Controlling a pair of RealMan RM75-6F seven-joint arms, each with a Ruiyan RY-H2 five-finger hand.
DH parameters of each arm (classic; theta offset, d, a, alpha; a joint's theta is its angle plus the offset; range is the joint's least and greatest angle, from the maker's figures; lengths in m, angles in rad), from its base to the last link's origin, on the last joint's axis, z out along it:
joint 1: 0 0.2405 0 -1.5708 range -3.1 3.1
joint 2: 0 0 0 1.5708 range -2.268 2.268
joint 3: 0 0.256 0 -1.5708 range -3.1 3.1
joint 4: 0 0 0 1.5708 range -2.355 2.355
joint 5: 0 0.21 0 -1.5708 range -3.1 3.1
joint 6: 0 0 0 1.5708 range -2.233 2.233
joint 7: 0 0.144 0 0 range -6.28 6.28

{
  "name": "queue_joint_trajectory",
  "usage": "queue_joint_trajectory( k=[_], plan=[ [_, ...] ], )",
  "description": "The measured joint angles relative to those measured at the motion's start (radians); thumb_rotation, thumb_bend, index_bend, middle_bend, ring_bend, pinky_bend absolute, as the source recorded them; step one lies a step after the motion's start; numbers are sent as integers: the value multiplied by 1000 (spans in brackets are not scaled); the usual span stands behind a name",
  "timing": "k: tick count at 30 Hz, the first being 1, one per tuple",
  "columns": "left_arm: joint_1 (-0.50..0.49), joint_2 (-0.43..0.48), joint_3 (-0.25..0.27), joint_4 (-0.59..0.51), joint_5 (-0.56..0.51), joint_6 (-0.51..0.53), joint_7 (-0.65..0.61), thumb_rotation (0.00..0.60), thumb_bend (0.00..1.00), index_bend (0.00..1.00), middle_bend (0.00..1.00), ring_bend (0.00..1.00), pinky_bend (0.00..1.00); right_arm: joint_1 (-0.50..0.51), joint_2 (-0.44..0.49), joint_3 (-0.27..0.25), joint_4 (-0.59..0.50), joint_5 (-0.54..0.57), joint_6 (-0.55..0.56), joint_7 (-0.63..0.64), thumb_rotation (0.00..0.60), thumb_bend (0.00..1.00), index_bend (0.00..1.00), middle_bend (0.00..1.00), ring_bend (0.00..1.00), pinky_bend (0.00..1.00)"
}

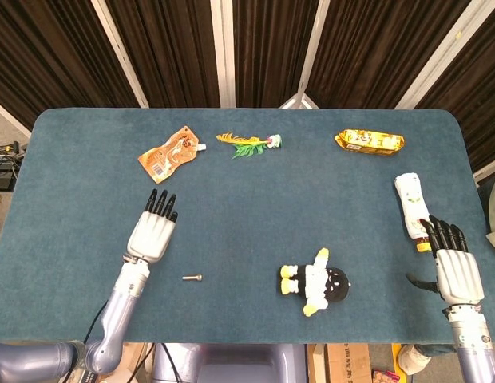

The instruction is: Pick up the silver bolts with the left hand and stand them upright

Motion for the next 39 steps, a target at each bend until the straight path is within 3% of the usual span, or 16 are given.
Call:
queue_joint_trajectory(
  k=[4,17,39],
  plan=[
    [12,21,-16,-76,-92,-34,-49,600,312,351,60,0,0,2,2,-4,-1,-2,-8,-4,600,47,103,68,25,0],
    [12,-54,33,-33,-94,-38,-115,600,311,411,76,0,0,0,7,0,-3,7,-6,0,600,47,103,68,24,0],
    [29,-69,38,-170,-188,51,-101,600,328,458,109,0,0,4,-6,0,-3,19,-15,-25,600,47,108,68,25,0]
  ],
)
